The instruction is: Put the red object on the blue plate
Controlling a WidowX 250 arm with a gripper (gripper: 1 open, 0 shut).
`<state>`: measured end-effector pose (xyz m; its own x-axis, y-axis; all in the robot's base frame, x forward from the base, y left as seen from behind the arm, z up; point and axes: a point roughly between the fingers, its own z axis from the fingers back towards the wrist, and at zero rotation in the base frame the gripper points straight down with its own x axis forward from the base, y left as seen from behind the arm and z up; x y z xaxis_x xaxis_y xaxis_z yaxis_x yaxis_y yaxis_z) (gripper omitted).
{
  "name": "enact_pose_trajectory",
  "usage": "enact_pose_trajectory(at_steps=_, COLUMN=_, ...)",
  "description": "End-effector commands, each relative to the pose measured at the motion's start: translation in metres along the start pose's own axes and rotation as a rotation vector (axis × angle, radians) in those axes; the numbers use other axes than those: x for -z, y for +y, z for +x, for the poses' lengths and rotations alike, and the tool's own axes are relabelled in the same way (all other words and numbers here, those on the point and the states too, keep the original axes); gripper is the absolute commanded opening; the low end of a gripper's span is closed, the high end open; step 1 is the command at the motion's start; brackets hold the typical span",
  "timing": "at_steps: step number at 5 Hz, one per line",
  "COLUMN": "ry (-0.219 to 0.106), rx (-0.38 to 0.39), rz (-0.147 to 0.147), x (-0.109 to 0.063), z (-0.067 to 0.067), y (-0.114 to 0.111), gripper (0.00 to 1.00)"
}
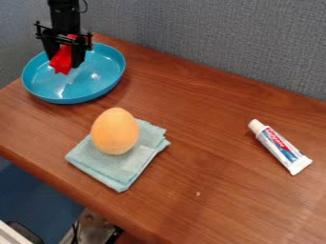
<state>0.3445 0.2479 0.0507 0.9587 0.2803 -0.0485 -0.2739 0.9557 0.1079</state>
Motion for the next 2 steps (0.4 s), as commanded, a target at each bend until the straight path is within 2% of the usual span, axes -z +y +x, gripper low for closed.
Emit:
enact_pose_trajectory(at_steps=1, ry=-0.055, rx=-0.002, rz=0.018, x=-0.0206, z=0.0031, y=0.0033, gripper=0.00)
enact_pose_trajectory(at_steps=2, ry=-0.060, rx=0.003, rz=0.014, x=-0.0217, z=0.0032, y=0.0015, gripper=0.00)
